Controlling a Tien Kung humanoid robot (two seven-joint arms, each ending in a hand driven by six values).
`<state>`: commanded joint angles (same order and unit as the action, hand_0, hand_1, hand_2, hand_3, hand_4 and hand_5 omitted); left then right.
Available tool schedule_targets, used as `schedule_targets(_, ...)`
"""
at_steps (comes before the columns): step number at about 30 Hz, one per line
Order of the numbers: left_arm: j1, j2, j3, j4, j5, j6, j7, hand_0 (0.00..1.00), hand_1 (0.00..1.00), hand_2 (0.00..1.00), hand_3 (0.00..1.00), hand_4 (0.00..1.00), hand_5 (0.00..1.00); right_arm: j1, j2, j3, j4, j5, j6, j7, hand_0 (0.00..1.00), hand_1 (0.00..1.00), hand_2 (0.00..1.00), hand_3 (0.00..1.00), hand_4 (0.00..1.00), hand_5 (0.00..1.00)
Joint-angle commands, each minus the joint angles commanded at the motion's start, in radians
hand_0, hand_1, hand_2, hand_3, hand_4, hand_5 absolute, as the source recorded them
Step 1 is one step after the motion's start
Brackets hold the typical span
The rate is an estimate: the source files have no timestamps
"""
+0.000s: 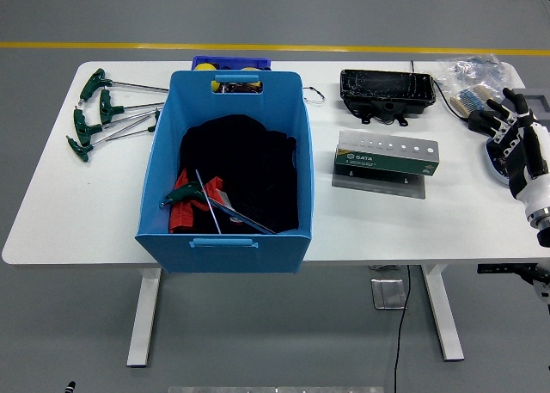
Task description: Lift tool from toolbox,place it in box,lift tool from toolbox,place it in box
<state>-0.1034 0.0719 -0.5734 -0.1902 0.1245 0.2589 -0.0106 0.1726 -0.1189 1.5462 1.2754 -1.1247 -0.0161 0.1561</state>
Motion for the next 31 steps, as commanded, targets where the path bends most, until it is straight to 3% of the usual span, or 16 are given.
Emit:
schedule_targets(8, -0.002, -0.002, -0.010, 0.000, 0.006, -0.001, -0.001, 0.678, 0.696, 0.744, 0.771, 0.935, 0.878, 0.000, 0.000, 0.001, 0.000, 0.002, -0.002, -0.001, 0.842, 0.808, 0.860, 0.928, 0.998, 0.953)
schedule_targets(14, -0.010, -0.011, -0.097, 0.007, 0.094, 0.005, 0.013, 0.678, 0.695, 0.743, 0.772, 0.933, 0.879, 0.002, -0.002, 0.004, 0.000, 0.004, -0.003, -0.002, 0.841, 0.807, 0.860, 0.925, 0.998, 0.959)
schedule_targets(31, 0.003, -0.006, -0.089, 0.006, 0.101, 0.004, 0.018, 0.680, 0.696, 0.744, 0.772, 0.932, 0.878, -0.006, -0.003, -0.007, 0.000, 0.007, -0.010, -0.008, 0.840, 0.803, 0.857, 0.916, 0.998, 0.963)
